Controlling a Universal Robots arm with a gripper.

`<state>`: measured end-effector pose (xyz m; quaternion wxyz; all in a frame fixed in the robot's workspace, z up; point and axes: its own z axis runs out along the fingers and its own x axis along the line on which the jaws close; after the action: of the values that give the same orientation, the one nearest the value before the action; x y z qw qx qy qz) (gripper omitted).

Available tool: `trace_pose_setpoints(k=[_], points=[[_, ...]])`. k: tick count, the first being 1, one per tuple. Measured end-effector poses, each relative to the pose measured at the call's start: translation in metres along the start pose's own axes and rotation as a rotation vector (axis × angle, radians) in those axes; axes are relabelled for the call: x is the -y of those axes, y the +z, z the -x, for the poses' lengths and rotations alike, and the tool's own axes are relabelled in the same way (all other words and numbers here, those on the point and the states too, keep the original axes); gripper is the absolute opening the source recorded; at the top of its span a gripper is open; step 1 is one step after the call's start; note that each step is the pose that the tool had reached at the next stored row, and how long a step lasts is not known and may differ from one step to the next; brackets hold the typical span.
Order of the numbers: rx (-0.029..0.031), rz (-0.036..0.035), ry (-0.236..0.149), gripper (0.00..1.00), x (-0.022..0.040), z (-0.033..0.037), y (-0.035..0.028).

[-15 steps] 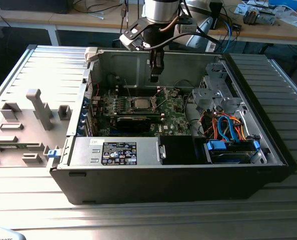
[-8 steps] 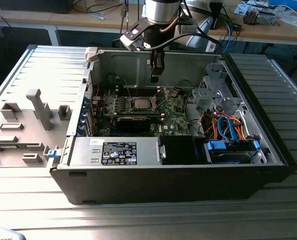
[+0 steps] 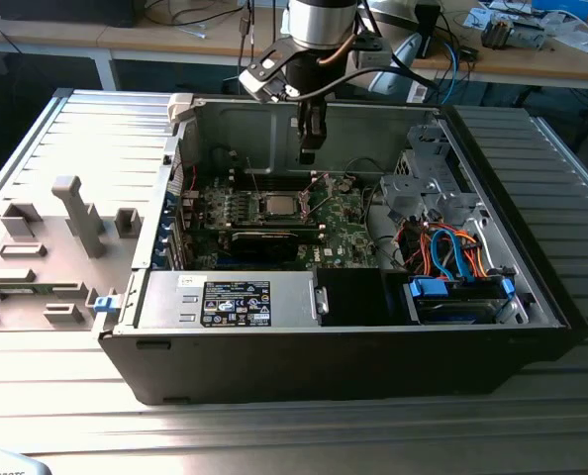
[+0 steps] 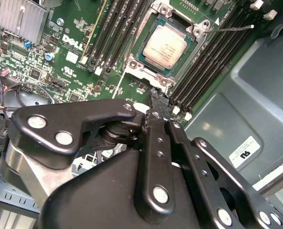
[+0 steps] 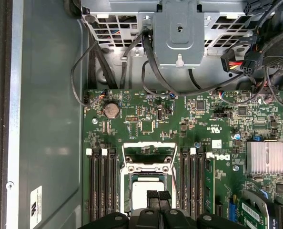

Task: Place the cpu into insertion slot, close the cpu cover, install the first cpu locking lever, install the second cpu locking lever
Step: 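Close the cpu cover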

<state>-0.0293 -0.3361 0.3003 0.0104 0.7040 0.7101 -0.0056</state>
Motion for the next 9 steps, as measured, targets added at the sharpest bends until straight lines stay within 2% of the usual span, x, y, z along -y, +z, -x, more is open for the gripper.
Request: trace_pose_setpoints(k=[2, 9], points=[[0.0, -0.0001, 0.0, 0.11, -0.0041, -0.0001, 0.0067], [0.0, 0.0, 0.0, 0.11, -0.005, -0.0001, 0.0073]])
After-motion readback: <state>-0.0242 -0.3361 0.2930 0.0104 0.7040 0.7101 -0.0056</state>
